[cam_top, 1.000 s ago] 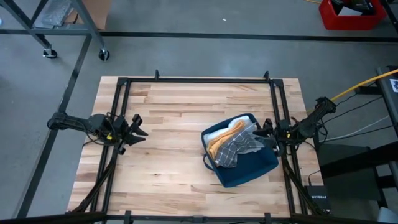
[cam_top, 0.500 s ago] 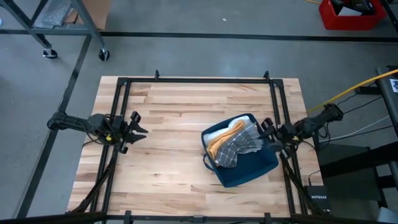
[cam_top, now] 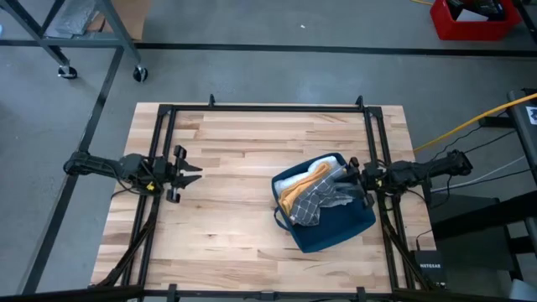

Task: Fold towel
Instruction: Return to Home Position

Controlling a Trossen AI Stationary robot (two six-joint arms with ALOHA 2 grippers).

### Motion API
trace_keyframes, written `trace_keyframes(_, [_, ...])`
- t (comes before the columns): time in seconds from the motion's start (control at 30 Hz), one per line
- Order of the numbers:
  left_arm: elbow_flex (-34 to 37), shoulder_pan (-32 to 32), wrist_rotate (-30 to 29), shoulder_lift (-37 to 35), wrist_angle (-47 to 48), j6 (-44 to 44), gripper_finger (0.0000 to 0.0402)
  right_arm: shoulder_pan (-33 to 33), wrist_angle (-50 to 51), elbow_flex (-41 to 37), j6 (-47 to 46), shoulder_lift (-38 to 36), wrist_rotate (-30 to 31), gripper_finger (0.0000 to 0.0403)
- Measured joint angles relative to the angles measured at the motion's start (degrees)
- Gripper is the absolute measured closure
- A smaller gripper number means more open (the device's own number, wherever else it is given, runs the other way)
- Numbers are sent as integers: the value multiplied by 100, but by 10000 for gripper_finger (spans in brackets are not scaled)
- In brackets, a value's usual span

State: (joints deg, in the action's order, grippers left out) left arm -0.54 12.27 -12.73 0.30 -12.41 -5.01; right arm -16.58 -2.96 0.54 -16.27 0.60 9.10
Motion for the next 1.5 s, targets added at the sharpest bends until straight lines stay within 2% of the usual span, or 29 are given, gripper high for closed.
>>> trace_keyframes(0.33, [-2, 0, 8, 8, 982, 354, 314, 396, 2, -4, 124, 2, 103, 244])
trace_keyframes(1.5, [-4, 0, 10, 42, 997, 361, 314, 387, -4, -7, 120, 2, 88, 244])
